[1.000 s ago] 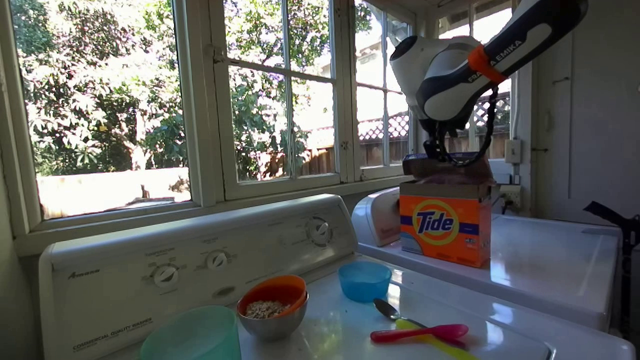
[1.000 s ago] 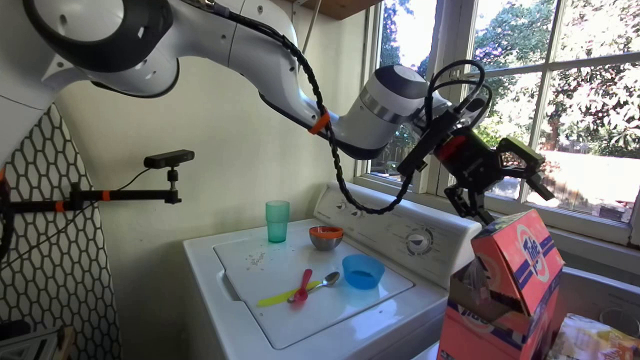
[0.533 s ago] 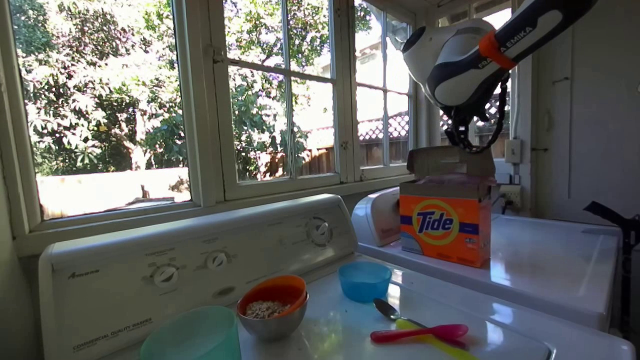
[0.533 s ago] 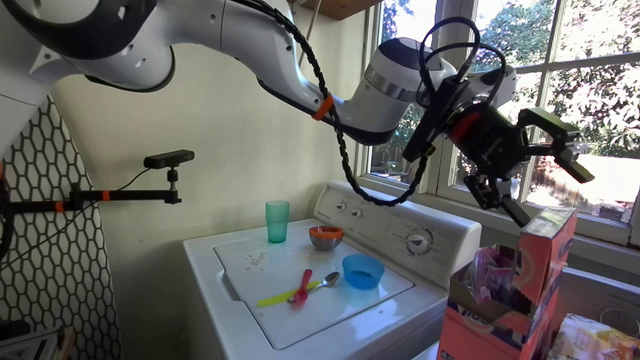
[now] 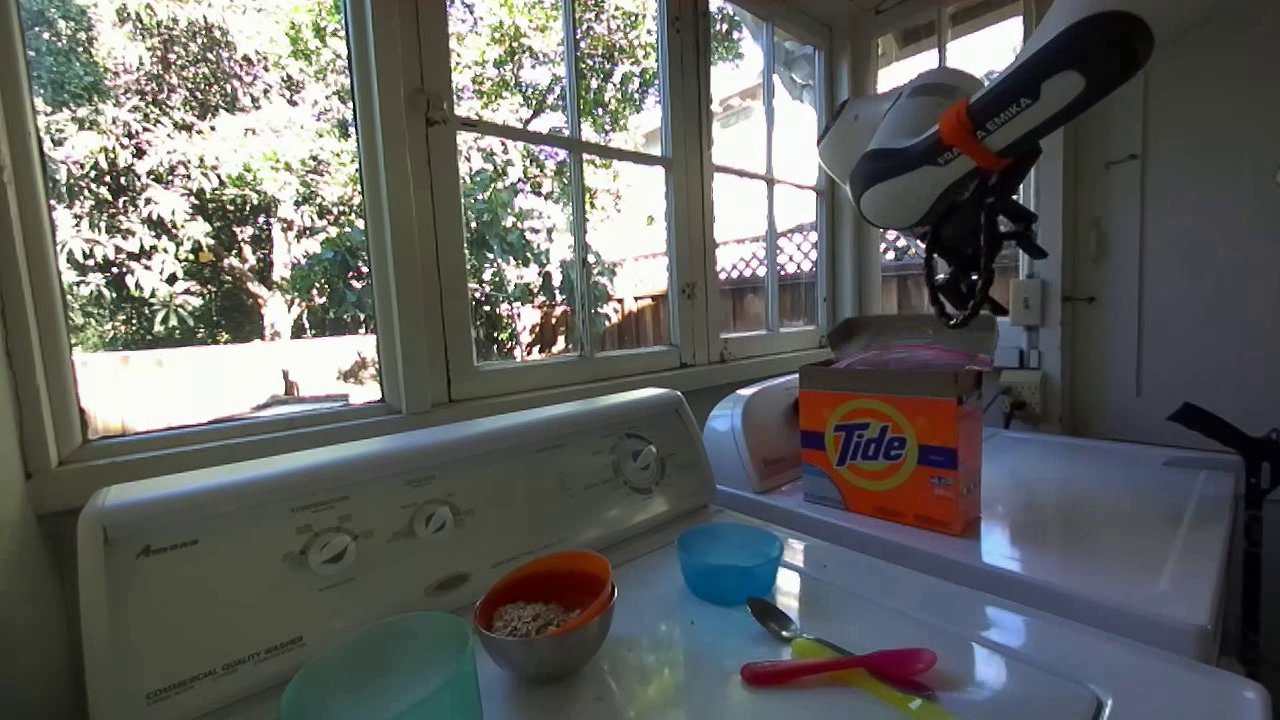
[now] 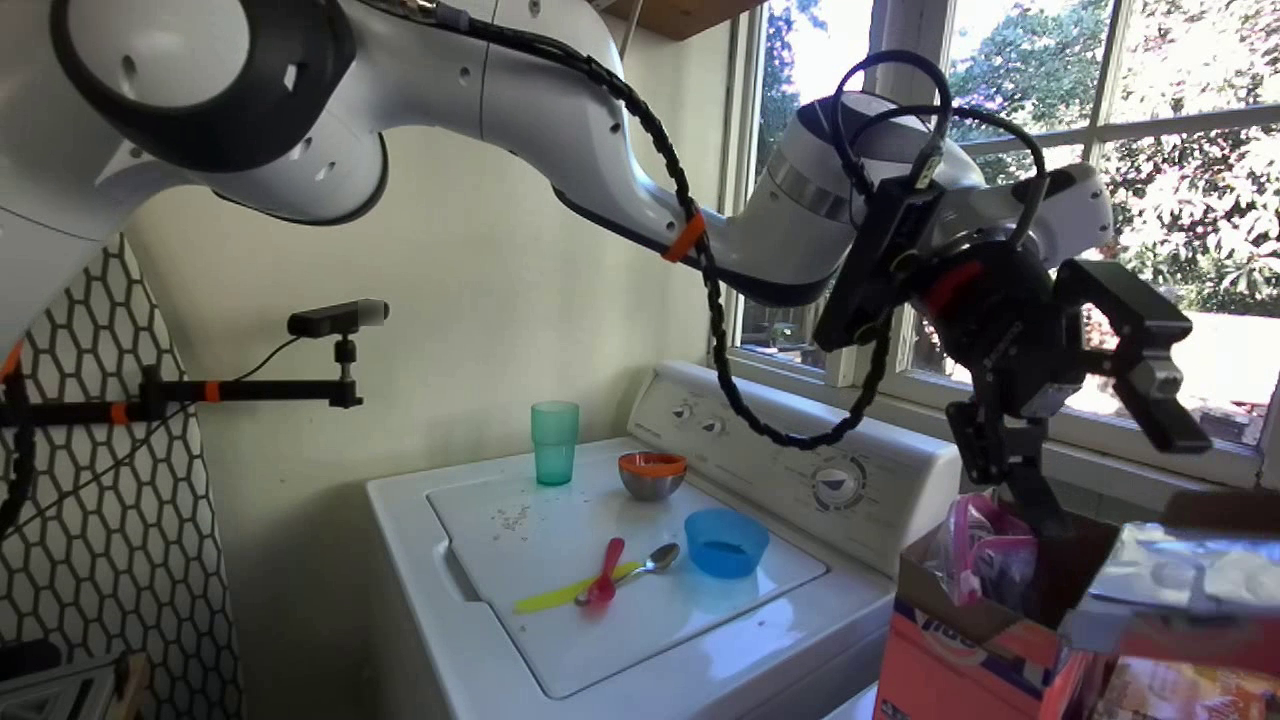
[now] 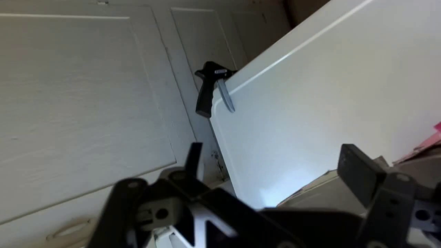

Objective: Open the lid of the box, then put the silver bowl in the blue bowl and move the bowls to the left

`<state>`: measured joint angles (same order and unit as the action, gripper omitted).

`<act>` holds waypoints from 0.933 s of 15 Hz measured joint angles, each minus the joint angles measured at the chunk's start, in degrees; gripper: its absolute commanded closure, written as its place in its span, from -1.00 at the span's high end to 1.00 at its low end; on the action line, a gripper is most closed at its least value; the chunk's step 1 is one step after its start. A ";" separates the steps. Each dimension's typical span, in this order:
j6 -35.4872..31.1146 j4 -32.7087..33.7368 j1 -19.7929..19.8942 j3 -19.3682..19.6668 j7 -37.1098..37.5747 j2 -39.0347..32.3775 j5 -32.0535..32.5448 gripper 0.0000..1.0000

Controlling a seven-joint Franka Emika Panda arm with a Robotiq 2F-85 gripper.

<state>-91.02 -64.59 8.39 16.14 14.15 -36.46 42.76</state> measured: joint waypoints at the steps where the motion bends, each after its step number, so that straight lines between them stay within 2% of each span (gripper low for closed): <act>1: 2.13 1.62 0.45 -0.10 0.00 -1.30 -1.54 1.00; 3: 5.36 4.86 1.29 -0.18 0.00 -3.63 -4.61 1.00; 5: 5.19 7.51 1.89 -0.54 -0.05 -4.82 -6.38 1.00; 10: -3.49 8.89 1.04 -4.06 -1.42 -2.57 -6.96 1.00; 14: -12.59 5.09 0.01 -8.23 -4.24 1.88 -7.01 1.00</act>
<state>-103.61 -59.50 8.40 7.91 9.91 -34.58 35.76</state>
